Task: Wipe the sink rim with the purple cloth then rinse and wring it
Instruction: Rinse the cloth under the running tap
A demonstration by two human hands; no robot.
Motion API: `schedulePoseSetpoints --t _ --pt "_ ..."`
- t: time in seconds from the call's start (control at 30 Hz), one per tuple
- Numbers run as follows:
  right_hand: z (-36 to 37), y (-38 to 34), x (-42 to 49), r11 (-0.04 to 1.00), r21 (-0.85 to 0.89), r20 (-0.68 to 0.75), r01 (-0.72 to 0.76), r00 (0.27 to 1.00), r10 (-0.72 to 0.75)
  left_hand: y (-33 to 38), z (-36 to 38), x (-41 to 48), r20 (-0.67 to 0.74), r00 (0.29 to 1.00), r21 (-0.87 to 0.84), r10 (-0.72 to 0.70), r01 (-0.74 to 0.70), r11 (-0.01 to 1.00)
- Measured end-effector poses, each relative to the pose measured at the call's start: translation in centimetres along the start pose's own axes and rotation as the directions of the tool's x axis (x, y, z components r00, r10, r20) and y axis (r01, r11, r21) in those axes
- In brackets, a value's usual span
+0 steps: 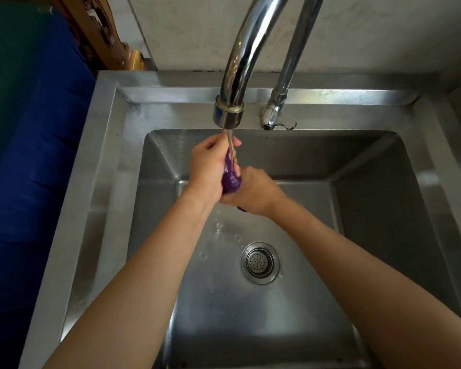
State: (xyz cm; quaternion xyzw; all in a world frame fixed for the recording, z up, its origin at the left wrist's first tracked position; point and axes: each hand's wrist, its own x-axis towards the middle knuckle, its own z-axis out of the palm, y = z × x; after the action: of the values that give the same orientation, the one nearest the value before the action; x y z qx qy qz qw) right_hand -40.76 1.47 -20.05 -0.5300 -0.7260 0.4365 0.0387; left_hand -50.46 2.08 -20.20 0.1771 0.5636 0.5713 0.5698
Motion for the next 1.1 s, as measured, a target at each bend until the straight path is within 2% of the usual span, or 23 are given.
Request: schedulePoseSetpoints --t 0.1,0.2,0.27,0.3,0.37,0.4,0.5,0.6,0.63,0.7,0.77,0.9,1.1 --pt "0.7 0.0 -0.6 0.99 -0.137 -0.132 -0.034 0.991 0.016 -0.5 0.5 0.0 -0.084 0.996 0.002 0.008 -0.008 1.0" --pt "1.6 0.3 -0.9 0.952 -0.306 -0.228 0.005 0.971 -0.078 -0.9 0.5 -0.1 -0.202 0.978 -0.058 -0.049 0.038 0.998" --pt "1.8 1.0 -0.6 0.94 -0.34 -0.249 0.004 0.964 -0.094 -1.0 0.5 -0.2 -0.239 0.966 -0.126 -0.096 0.067 0.99" --pt "1.6 1.5 -0.3 0.963 -0.268 -0.236 0.001 0.969 -0.067 -1.1 0.5 -0.3 -0.228 0.968 -0.165 -0.105 0.068 0.984" --pt "1.1 2.2 -0.1 0.997 0.078 -0.15 -0.006 0.988 0.017 -1.0 0.2 -0.6 -0.147 0.983 -0.227 -0.107 0.072 0.971" --pt "0.7 2.6 -0.1 0.97 0.243 -0.102 -0.018 0.994 0.044 -0.9 -0.1 -0.6 -0.092 0.991 -0.234 -0.101 0.078 0.969" --pt "-0.1 3.5 -0.9 0.836 0.547 -0.017 -0.036 0.998 0.054 -0.8 -1.2 -0.4 0.01 0.989 -0.111 -0.147 0.147 0.983" --pt "-0.6 4.2 -1.3 0.663 0.746 -0.034 -0.065 0.99 0.136 -0.8 -1.8 -0.6 0.069 0.966 -0.027 -0.25 0.253 0.967" --pt "-0.9 4.5 -1.3 0.647 0.756 -0.033 -0.098 0.982 0.188 -0.9 -1.9 -0.7 0.065 0.961 -0.023 -0.268 0.27 0.963" --pt "-1.9 4.9 -1.0 0.701 0.696 -0.079 -0.154 0.954 0.289 -1.1 -1.9 -0.7 0.043 0.959 -0.03 -0.279 0.28 0.96" --pt "-3.6 4.8 -0.5 0.69 0.711 -0.153 -0.139 0.927 0.343 -1.4 -1.9 -0.7 0.044 0.961 -0.029 -0.274 0.275 0.961" --pt "-6.8 2.8 0.5 0.676 0.732 -0.214 -0.083 0.914 0.344 -1.8 -1.6 -1.2 0.085 0.959 -0.046 -0.269 0.274 0.961" --pt "-8.3 1.4 2.3 0.713 0.692 -0.15 -0.11 0.945 0.291 -1.8 -0.9 -1.7 0.116 0.963 -0.05 -0.242 0.249 0.967"
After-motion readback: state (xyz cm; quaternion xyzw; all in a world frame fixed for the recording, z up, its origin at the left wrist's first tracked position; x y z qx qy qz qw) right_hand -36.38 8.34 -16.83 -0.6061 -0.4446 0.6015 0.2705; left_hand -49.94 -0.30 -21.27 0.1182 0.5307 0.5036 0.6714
